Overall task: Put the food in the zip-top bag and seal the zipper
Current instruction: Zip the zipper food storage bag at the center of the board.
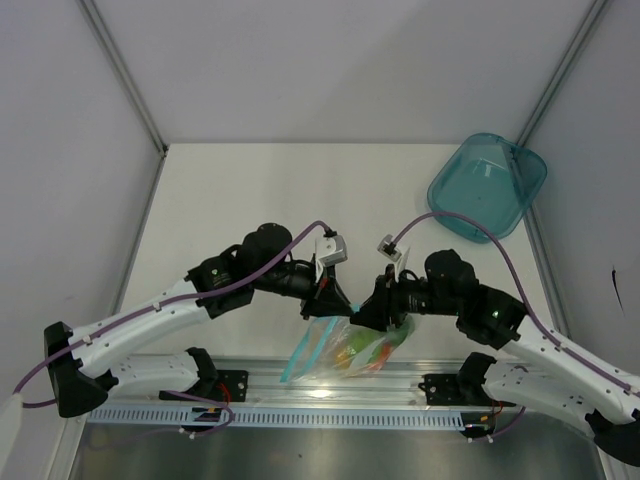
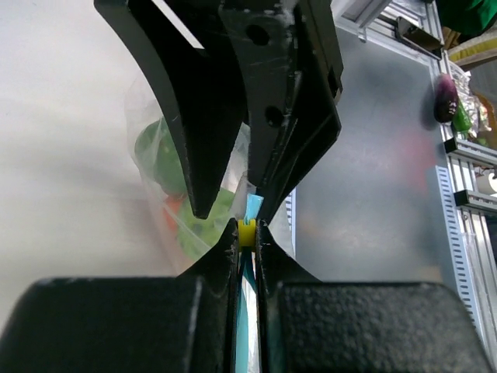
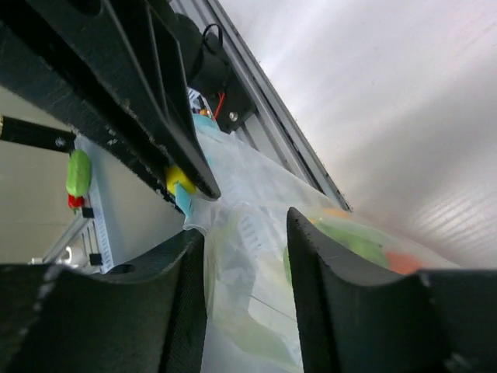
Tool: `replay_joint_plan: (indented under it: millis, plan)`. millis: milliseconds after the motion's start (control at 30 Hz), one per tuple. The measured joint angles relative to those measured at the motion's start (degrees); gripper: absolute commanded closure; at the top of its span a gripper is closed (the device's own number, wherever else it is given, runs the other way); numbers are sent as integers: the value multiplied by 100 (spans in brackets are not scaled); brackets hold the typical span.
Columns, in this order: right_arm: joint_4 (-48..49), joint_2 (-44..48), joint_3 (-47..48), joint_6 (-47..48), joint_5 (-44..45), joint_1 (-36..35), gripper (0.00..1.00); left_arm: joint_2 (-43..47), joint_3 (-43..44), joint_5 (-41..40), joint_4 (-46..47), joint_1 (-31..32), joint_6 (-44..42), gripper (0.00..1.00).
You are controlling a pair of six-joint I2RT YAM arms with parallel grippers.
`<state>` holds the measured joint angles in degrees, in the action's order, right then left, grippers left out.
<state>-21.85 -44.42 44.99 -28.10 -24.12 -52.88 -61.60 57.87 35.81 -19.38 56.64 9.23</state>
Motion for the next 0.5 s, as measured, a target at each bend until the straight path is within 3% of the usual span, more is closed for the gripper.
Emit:
replay_joint_plan:
  millis: [300,500]
  plan:
    - [-710,142,894,686,-282,-17,54,94,0,31,385,-59,267,99]
    - [-920,85,1080,1012,-479,-20,59,269,0,101,713,-114,393,99]
